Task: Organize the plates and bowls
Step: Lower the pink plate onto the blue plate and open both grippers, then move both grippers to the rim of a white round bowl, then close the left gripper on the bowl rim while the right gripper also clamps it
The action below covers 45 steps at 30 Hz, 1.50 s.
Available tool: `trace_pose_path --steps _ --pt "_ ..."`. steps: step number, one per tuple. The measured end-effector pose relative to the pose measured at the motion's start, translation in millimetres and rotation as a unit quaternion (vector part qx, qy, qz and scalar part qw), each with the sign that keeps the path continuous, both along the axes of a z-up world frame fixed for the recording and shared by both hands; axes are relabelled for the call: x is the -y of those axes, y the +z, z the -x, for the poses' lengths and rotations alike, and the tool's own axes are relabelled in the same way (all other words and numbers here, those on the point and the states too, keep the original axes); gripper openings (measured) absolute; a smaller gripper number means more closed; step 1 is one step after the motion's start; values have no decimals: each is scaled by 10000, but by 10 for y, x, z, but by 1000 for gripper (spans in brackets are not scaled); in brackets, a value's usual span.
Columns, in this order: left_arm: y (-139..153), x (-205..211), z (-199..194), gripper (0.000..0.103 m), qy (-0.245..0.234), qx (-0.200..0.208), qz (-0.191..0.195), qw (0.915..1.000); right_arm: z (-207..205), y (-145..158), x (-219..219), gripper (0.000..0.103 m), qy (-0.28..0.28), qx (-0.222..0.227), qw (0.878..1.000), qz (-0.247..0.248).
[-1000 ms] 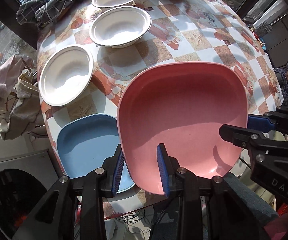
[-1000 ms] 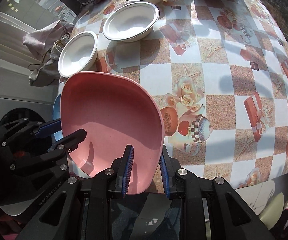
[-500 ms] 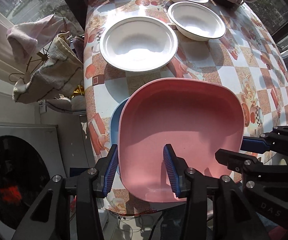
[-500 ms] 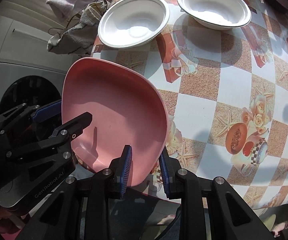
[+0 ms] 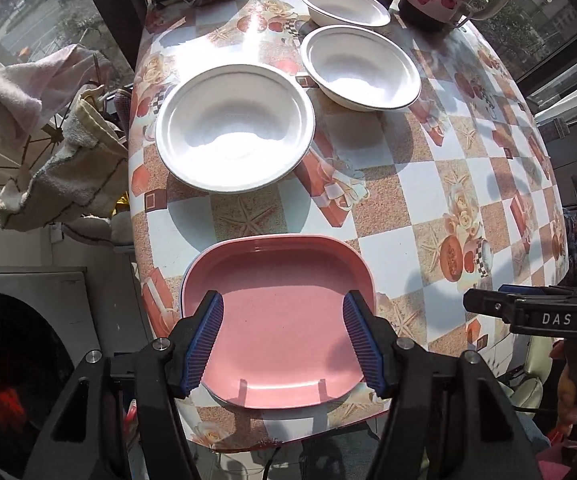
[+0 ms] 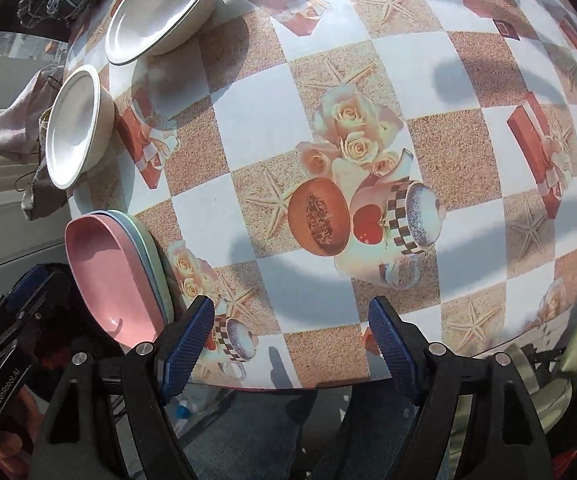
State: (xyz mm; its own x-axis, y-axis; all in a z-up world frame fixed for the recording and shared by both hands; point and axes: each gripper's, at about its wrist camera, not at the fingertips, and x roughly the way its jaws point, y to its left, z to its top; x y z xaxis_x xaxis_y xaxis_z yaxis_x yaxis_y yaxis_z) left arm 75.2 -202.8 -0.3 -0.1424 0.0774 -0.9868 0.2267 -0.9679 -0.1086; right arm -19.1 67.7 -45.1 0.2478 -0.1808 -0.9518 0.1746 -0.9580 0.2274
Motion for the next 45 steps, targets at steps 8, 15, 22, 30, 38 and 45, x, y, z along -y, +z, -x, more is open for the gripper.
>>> trace_pose_path --steps 8,15,22,30,38,45 --pt "172 -247 758 68 -120 -255 191 9994 590 66 -83 81 153 -173 9997 7" --pt "143 -31 1541 69 195 -361 691 9968 1437 189 179 81 509 -469 9973 259" --pt "-262 230 2167 69 378 -46 642 9972 1912 -10 738 81 921 -475 9938 401" --pt "-799 259 2492 69 31 670 527 9964 1968 -376 1033 80 1094 -235 9928 426" --pt "-949 11 2549 32 -519 957 416 9932 1958 -419 1138 20 1194 -106 9909 610" --pt "-955 -453 2327 27 -718 973 299 9922 1853 -409 694 20 1003 -78 9936 506"
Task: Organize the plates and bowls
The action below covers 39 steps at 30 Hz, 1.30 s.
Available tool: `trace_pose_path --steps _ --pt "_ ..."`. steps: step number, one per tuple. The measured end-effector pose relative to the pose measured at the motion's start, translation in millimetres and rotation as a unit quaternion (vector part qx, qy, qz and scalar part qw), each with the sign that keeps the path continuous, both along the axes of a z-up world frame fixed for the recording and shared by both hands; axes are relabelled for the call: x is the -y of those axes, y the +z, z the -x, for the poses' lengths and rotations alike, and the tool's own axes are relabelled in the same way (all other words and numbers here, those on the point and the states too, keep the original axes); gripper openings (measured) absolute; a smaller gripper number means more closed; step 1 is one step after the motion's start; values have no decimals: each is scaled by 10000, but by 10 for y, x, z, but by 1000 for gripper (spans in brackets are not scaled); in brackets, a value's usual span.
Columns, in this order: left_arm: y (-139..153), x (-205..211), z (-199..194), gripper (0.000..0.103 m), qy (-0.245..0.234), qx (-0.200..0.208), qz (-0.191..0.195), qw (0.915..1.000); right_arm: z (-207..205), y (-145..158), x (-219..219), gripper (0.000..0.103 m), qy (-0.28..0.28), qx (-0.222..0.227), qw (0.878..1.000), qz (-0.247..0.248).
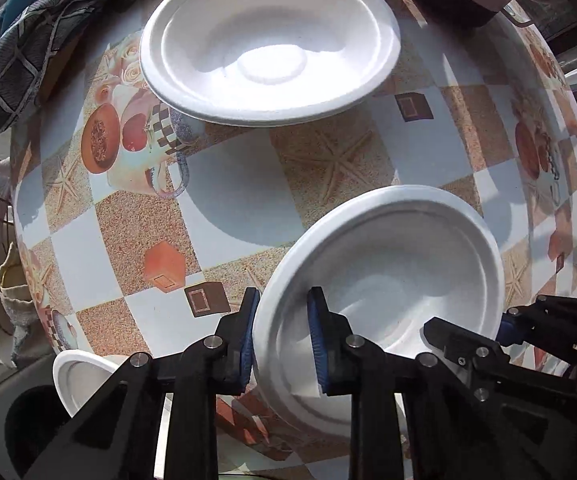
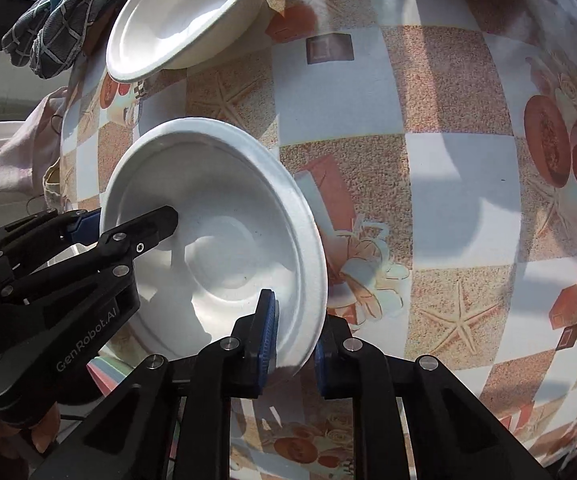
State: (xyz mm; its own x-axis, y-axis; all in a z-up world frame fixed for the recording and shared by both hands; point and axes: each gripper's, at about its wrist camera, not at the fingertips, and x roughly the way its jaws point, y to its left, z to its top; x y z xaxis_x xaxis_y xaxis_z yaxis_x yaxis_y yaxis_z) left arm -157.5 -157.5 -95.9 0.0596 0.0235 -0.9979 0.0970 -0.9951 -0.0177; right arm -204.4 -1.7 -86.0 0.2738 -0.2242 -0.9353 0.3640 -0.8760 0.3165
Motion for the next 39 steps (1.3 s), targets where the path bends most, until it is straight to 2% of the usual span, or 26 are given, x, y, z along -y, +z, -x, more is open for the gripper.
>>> trace_pose_path --steps 5,12,20,22,25,27,28,29,34,37,39 --pt "-53 -725 -341 27 -653 98 -66 9978 -259 0 -527 20 -168 5 9991 -377" --pt "-93 -1666 -901 28 -1362 106 -163 9905 -683 -1 -1390 20 -938 89 9930 -719" --pt "-107 -2390 -1175 31 -1941 143 -366 9802 -930 29 -1957 20 -1466 79 9844 -967" --pt "-99 -2429 -1179 42 -1942 75 -317 9804 -956 41 -1993 20 -1540 79 9837 -927" --pt "-7 -2483 -1300 60 -1915 -182 -20 9813 -975 85 -2059 21 -1730 68 9812 -859" --pt "80 -2401 -1322 63 -1859 -318 64 9820 -981 111 -2112 49 -1979 64 9771 -780" --pt "139 -2292 -1398 65 -1793 -371 56 9831 -976 146 -2156 83 -2103 7 9749 -737" --pt "181 -2209 -1451 67 -1709 -405 9 9844 -970 194 -2214 93 -2228 -81 9726 -659" --pt "385 -1782 -1675 75 -1246 -466 -519 9897 -1029 348 -2406 93 -2657 -194 9603 -824" --pt "484 -1606 -1904 76 -1122 -423 -806 9895 -1094 451 -2466 93 -2952 -189 9509 -911" --pt "576 -1558 -1996 76 -1089 -419 -868 9894 -1178 481 -2511 93 -2990 -208 9495 -930"
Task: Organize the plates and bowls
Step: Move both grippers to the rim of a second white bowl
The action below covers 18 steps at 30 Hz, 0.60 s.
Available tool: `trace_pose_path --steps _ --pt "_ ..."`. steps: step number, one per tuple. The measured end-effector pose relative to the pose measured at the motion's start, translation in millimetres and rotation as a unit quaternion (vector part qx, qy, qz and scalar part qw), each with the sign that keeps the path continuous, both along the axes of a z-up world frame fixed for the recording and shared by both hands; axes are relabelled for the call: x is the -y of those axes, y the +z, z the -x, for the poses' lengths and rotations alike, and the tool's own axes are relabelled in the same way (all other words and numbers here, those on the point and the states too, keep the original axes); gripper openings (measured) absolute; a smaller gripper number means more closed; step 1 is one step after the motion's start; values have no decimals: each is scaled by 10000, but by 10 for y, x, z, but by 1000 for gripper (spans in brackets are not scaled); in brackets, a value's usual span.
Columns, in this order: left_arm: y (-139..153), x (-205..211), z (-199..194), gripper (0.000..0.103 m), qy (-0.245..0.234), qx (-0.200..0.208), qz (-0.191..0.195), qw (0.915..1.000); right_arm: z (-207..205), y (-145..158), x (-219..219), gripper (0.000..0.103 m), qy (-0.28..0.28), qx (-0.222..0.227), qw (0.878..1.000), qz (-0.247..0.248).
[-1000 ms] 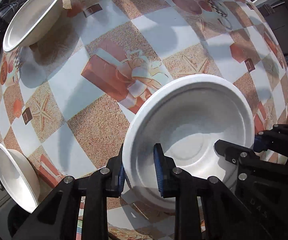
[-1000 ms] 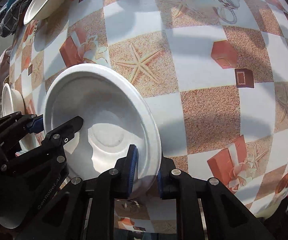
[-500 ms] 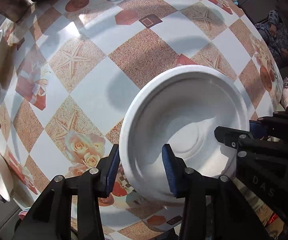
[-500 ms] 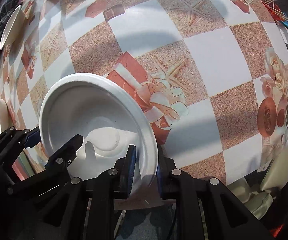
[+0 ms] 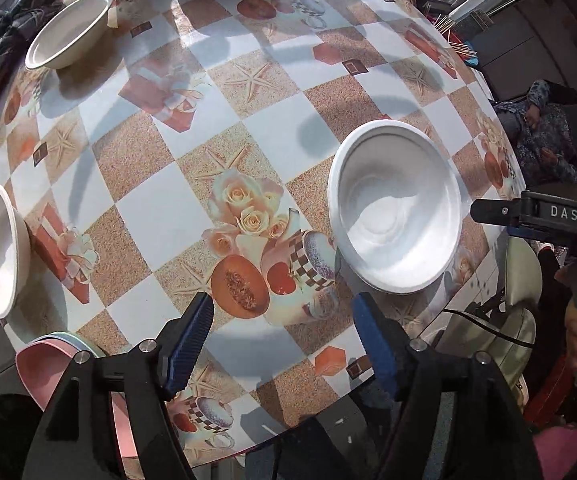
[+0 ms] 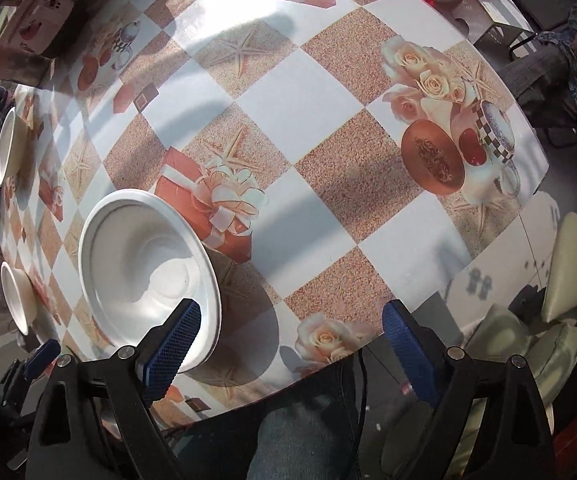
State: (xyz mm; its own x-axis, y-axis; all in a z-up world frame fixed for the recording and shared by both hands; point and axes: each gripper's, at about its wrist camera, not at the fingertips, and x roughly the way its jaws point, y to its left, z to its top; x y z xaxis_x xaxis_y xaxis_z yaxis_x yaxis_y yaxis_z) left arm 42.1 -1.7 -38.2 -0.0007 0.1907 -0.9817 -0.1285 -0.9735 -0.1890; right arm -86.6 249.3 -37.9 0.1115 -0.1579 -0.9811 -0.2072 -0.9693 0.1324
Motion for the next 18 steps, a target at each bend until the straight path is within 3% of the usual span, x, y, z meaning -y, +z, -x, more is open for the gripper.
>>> trace_pose_path --steps 3,5,12,18 --pt "86 -29 215 76 157 -43 -30 9999 -86 101 6 93 183 -60 9998 16" --pt "190 111 111 76 316 -95 -56 9994 -117 145 45 93 420 -114 9990 79" --pt "366 684 109 76 1010 -372 -2 9942 -137 364 934 93 1653 -282 9848 452" --pt "474 1355 75 76 1750 -564 288 9825 -125 376 1840 93 2402 -213 9676 743"
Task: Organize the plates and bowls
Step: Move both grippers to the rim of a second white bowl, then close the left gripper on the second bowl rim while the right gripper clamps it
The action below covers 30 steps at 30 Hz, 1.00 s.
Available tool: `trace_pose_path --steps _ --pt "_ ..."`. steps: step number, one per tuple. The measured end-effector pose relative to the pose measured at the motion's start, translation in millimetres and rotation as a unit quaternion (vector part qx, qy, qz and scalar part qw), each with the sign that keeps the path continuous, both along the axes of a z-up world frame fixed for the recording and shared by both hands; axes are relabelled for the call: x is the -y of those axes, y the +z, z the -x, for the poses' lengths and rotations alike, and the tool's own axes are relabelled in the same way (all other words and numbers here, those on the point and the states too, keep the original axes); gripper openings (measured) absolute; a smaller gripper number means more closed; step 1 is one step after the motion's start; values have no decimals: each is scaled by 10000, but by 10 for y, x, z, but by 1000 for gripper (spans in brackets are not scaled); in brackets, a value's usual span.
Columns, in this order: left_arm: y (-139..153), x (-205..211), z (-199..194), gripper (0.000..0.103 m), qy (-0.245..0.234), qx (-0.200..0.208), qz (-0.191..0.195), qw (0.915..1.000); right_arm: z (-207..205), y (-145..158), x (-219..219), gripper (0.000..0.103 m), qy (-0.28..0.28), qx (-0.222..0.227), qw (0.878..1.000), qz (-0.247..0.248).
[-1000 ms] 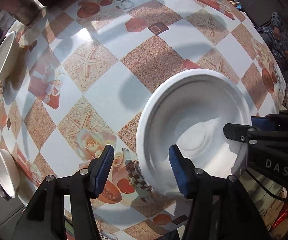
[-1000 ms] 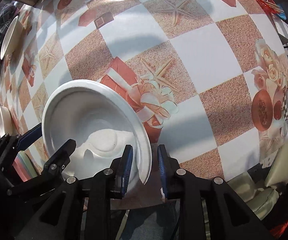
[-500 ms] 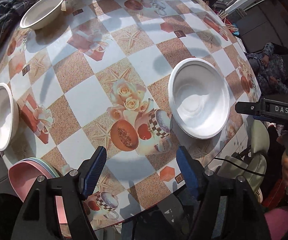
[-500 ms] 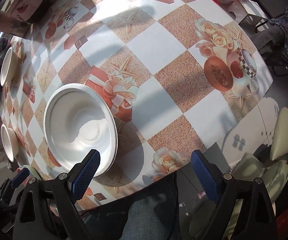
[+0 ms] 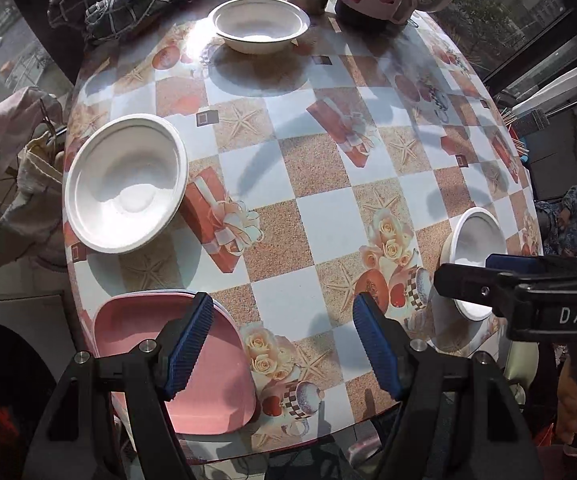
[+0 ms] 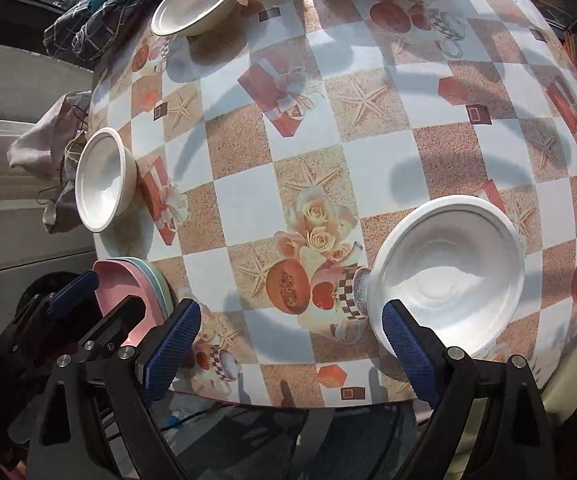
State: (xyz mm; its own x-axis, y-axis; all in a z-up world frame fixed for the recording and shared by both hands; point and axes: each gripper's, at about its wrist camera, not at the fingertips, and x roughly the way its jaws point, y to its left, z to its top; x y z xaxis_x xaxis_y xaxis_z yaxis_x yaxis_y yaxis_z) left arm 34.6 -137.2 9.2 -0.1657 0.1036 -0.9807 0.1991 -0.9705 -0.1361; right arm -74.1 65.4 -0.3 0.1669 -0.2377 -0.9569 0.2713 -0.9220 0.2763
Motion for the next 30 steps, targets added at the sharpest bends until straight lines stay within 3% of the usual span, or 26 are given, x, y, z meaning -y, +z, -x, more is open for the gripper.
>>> trace_pose_path --steps 11,20,26,30 --pt "-204 1365 152 76 1462 73 485 9880 210 -249 1364 93 975 -136 9950 -179" --pt "-614 1805 395 76 1717 390 531 9829 403 -506 2053 93 1401 -306 9891 -342" --pt "-819 1829 519 76 1483 522 634 9855 412 -722 2201 93 1512 -268 9870 -477" --pt "-964 1883 552 76 1439 670 562 9857 437 -820 2224 90 1445 -169 9889 -286"
